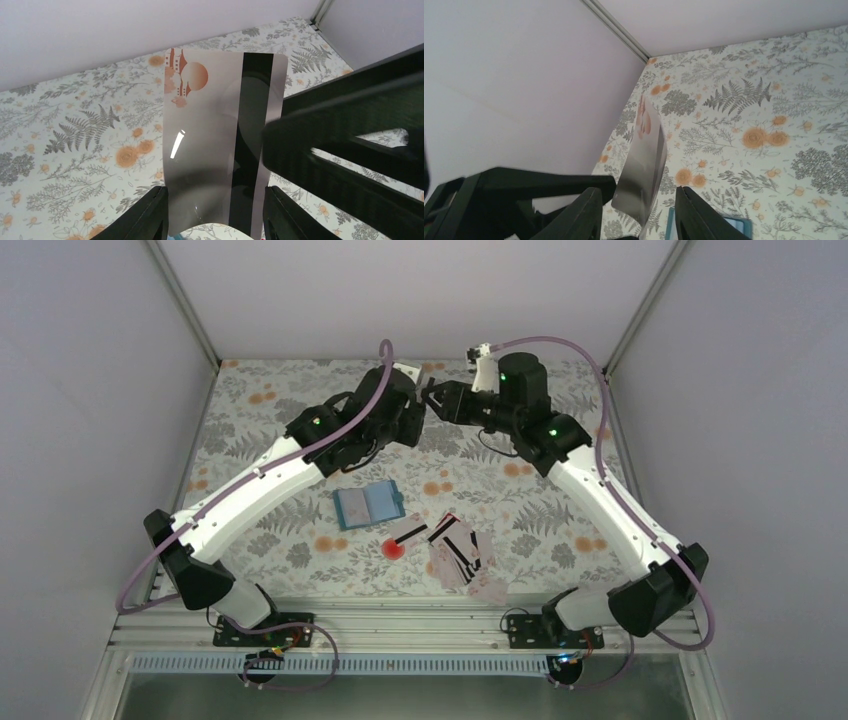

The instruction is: Put the credit cards into the card holder

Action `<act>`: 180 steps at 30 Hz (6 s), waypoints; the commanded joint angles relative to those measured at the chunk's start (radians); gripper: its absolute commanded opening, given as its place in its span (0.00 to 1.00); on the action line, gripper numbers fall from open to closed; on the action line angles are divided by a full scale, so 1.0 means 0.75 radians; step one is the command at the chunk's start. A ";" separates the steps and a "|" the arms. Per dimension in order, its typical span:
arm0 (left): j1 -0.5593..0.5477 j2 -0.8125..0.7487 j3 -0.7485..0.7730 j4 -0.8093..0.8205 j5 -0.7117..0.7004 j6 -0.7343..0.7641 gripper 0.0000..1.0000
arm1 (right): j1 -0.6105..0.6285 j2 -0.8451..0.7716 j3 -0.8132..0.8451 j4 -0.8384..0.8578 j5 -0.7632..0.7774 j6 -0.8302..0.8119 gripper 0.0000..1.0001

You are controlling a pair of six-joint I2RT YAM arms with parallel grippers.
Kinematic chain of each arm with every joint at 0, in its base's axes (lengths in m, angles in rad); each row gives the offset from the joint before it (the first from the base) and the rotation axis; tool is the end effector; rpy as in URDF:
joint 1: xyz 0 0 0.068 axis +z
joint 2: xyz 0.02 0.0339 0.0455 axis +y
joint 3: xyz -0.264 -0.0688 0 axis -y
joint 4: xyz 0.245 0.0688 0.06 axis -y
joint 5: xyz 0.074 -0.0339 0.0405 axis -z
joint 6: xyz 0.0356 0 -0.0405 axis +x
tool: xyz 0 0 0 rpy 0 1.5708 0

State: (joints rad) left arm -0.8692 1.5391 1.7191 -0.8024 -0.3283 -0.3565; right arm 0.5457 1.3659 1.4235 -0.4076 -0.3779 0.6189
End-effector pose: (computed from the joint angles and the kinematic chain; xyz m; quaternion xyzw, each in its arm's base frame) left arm 0.2214 -0.2442 0.4175 0.1504 0.8679 -0.1402 0.4521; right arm 0.2565 0.1711 0.4093 -0.0781 0.8082 0.4382 0.3856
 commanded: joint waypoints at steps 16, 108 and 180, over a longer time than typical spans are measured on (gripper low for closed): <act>-0.042 -0.038 0.021 -0.001 -0.045 -0.038 0.41 | 0.016 0.076 0.084 0.019 -0.006 0.034 0.03; 0.394 -0.385 -0.297 0.528 1.677 0.018 0.29 | -0.168 -0.031 0.121 0.308 -1.260 -0.204 0.03; 0.954 -0.187 -1.301 0.405 1.372 -0.190 0.02 | 0.141 0.794 -0.027 -0.081 -0.031 -0.147 0.50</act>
State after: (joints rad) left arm -0.1589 1.3853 0.7681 -0.5594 0.6712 -0.4671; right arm 0.6369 1.9255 1.3827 -0.4862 -0.4072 0.5083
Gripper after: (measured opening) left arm 0.028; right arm 0.501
